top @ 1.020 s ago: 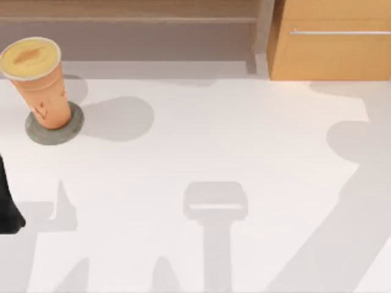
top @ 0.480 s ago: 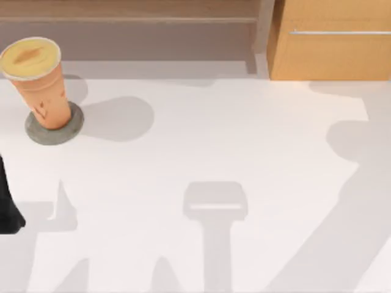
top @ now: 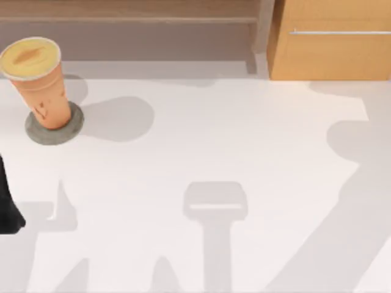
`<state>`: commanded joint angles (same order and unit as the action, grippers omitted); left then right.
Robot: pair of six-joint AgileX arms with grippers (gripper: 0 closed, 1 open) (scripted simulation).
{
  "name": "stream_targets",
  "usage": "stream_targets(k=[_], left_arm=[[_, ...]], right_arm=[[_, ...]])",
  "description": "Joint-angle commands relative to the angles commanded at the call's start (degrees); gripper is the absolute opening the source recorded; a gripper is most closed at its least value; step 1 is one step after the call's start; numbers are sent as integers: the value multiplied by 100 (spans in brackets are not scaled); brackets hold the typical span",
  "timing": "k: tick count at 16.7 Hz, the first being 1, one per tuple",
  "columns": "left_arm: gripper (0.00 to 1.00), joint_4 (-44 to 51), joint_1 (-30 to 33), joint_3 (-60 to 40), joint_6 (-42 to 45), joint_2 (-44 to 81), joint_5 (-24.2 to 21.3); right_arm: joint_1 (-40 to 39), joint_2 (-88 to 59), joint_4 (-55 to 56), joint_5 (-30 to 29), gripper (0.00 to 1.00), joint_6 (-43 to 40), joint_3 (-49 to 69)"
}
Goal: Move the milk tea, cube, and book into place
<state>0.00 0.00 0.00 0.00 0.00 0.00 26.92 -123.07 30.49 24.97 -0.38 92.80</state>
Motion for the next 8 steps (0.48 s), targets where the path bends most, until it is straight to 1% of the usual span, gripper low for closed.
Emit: stream_targets(k=[4,8], left_arm=[[100,0,0,0,0,0,0],[100,0,0,0,0,0,0]], right_arm=[[-9,156,145,9,0,76,4],[196,384,177,-126,0,174,-81]])
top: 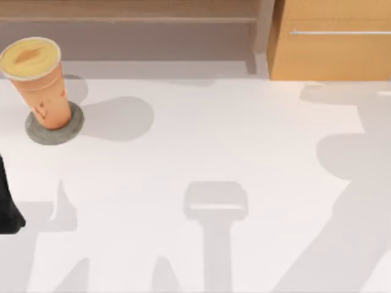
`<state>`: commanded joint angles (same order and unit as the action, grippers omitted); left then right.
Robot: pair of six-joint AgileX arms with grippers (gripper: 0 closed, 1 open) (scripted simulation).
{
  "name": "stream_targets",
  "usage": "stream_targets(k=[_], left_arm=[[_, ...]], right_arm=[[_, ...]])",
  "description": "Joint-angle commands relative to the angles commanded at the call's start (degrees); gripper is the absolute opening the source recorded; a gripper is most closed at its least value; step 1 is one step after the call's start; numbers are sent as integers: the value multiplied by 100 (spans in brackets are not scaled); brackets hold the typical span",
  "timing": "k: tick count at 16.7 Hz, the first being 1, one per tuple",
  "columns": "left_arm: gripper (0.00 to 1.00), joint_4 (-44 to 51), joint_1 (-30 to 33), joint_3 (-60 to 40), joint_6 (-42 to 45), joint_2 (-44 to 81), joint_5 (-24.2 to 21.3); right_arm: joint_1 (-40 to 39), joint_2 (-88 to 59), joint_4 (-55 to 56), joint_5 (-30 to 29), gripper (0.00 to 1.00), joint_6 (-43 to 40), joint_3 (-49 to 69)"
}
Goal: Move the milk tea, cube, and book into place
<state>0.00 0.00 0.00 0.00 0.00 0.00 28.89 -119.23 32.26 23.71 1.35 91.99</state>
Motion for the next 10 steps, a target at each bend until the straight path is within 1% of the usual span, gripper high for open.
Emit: stream_targets(k=[5,10], left_arm=[[100,0,0,0,0,0,0],[100,0,0,0,0,0,0]], right_arm=[[-144,-126,-263,182,0,-171,-88],[-122,-66,-249,174,0,-105,-96]])
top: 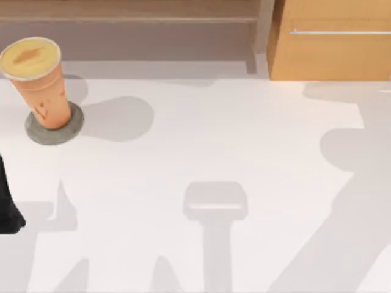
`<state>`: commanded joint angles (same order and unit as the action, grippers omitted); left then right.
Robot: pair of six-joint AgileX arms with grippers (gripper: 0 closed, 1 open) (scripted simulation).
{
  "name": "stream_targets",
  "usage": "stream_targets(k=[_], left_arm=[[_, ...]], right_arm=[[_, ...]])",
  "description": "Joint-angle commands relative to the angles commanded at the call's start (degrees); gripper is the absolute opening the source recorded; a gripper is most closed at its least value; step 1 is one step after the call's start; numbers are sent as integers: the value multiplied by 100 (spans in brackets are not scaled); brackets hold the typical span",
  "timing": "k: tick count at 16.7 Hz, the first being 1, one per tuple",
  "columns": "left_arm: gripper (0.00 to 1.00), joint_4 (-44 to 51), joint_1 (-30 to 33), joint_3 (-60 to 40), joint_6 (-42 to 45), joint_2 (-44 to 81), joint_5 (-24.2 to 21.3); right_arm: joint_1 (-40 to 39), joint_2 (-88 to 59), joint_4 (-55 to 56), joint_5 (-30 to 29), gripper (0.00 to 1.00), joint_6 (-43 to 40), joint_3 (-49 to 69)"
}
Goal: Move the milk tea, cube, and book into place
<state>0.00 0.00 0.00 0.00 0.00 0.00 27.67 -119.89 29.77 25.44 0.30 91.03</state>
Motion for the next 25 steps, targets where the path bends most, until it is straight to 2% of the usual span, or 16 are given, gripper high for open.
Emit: stream_targets(k=[3,6,16,21,25], left_arm=[[100,0,0,0,0,0,0],[100,0,0,0,0,0,0],[100,0,0,0,0,0,0],[100,0,0,0,0,0,0],[100,0,0,0,0,0,0]], right_arm=[[41,427,52,-21,0,481,-305],[102,1104,155,-33,0,1351,-937],[433,3390,907,121,0,5208,-4458],[581,3439,1135,176,0,6571,-6406],[645,3123,1175,202,0,7151,-7457]])
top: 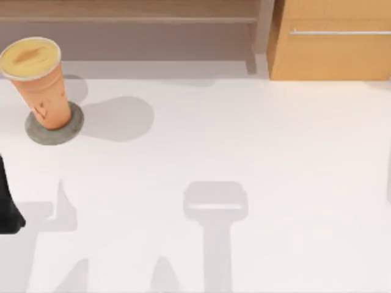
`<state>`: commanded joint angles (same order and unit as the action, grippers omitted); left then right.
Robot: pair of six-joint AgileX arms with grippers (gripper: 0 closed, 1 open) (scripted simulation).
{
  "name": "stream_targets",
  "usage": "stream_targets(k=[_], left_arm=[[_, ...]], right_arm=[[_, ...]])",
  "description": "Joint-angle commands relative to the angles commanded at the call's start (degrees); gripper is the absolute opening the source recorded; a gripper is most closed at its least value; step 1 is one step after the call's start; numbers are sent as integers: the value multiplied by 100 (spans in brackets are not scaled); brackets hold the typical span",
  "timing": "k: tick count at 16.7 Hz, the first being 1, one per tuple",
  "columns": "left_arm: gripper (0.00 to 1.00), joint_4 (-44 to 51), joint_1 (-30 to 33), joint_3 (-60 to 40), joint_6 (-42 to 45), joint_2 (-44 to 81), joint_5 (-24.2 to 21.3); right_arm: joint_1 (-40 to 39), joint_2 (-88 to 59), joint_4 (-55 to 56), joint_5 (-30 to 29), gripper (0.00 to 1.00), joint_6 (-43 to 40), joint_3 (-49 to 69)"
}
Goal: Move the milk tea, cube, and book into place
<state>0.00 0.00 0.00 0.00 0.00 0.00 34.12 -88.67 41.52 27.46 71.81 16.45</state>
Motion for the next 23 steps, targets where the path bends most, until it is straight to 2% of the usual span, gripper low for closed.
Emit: stream_targets(k=[14,23], left_arm=[[100,0,0,0,0,0,0],[100,0,0,0,0,0,0]], right_arm=[[-58,-268,121,-55,0,156,-155],[-58,-268,121,-55,68,156,-155]])
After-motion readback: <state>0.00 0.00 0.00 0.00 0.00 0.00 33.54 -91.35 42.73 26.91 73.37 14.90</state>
